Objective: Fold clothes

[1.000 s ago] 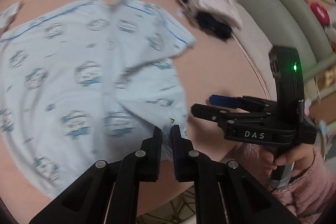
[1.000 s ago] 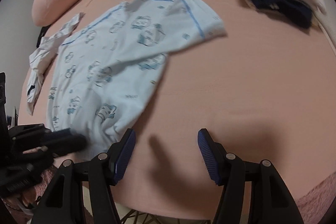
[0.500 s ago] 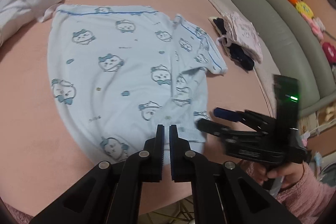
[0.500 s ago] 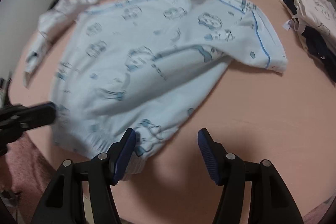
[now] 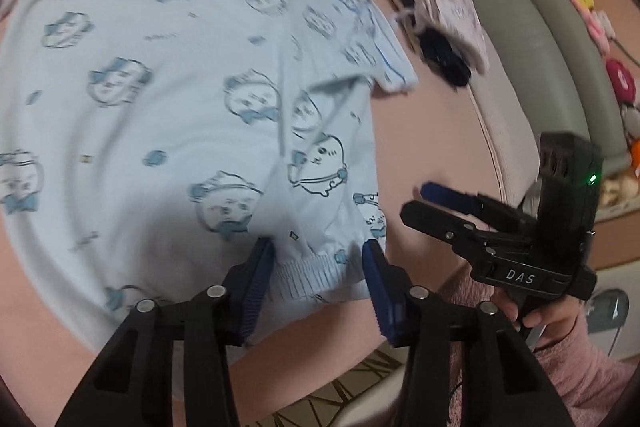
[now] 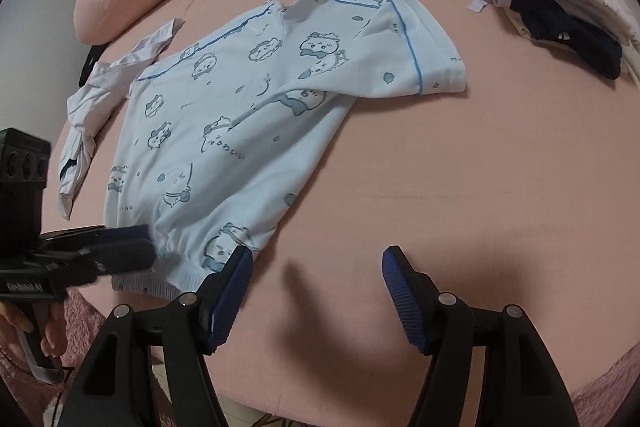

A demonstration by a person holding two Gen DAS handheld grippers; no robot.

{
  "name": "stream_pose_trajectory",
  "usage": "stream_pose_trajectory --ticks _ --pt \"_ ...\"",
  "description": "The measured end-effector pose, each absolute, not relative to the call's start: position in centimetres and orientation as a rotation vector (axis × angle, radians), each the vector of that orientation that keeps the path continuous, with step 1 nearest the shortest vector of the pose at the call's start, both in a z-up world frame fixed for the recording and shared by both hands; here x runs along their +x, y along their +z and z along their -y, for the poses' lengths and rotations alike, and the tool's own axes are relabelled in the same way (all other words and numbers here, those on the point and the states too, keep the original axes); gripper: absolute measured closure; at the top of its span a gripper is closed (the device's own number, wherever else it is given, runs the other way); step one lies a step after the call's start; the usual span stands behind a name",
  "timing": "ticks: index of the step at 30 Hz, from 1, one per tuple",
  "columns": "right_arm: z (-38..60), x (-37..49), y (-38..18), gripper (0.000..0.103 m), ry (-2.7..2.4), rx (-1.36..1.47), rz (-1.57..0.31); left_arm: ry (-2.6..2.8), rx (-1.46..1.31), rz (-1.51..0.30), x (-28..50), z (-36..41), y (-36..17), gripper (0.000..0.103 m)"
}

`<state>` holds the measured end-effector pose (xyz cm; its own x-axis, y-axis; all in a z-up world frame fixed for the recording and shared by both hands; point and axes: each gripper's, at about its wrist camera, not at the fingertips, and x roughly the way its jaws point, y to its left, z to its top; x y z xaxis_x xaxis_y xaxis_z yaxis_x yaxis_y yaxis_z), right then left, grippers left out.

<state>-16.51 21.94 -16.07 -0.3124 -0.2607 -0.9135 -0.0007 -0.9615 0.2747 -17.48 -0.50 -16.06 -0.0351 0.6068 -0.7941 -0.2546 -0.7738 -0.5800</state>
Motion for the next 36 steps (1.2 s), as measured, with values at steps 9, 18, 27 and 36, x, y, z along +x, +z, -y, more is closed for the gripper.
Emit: stream_pose_trajectory --ticks 9,18,27,36 --pt "-21.3 -16.3 -16.3 0.036 -2.371 1.761 0.262 1.913 -1.697 0.394 -18.0 2.3 -16.3 0.067" --pt "-21.5 -16.7 -16.6 0.036 -2.364 1.782 0.279 1.814 -1.711 0.460 -17.9 1.0 -17.8 0.067" --pt "-21.9 -17.1 -17.3 0.036 -2.325 1.765 0.310 1.849 -1.569 0.516 -17.1 1.1 -15.1 0.095" --pt "-18.4 -18.7 -14.4 0.036 -2.328 1.661 0.230 1.988 -1.515 0.546 -16.1 7.7 -11.5 0.095"
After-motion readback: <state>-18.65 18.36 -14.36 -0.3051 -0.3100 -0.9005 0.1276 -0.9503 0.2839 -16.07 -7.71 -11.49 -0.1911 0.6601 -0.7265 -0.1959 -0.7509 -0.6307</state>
